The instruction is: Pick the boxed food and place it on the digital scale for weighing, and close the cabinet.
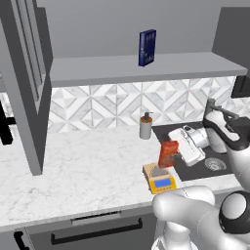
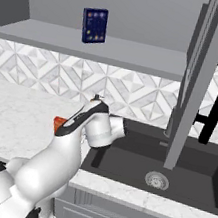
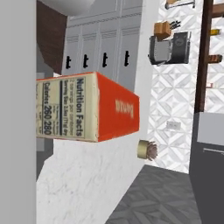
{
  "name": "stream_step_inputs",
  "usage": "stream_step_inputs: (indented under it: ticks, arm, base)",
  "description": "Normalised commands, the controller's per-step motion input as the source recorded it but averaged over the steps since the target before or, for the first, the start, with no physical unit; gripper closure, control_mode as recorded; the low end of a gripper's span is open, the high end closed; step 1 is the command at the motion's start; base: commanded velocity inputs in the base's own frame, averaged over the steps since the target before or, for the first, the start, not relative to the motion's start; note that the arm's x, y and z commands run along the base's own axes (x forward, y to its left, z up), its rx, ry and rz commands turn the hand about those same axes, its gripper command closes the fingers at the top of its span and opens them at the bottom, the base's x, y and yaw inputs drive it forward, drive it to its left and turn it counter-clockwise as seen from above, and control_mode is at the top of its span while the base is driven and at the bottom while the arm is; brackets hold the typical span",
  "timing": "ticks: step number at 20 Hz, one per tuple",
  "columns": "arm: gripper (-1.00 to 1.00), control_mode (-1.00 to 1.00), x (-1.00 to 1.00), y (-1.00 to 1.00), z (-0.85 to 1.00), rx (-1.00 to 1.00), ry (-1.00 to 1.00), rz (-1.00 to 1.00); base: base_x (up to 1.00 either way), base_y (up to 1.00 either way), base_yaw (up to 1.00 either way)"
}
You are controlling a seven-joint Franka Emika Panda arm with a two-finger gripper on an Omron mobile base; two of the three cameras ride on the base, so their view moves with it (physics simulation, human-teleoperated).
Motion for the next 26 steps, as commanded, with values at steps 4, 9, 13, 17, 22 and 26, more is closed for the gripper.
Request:
stream_step_inputs:
  ticks: [4, 9, 13, 17, 22, 26]
  arm:
    - [1.00, -1.00, 0.00, 0.10, -0.28, 0.00, 0.00, 0.00]
    - [1.00, -1.00, 0.00, 0.14, -0.24, 0.00, 0.00, 0.00]
    - [1.00, -1.00, 0.12, 0.01, -0.24, 0.00, -0.02, 0.00]
    - [1.00, -1.00, 0.14, 0.05, -0.22, 0.00, -0.08, 0.00]
    - [1.00, -1.00, 0.12, 0.00, -0.09, 0.01, -0.06, 0.00]
    - [1.00, -1.00, 0.12, 0.00, -0.15, 0.00, -0.06, 0.00]
  base:
    - [0.00, 0.00, 0.00]
    - [0.00, 0.00, 0.00]
    - [0.00, 0.00, 0.00]
    - [0.00, 0.00, 0.00]
    - [0.00, 0.00, 0.00]
    - [0.00, 0.00, 0.00]
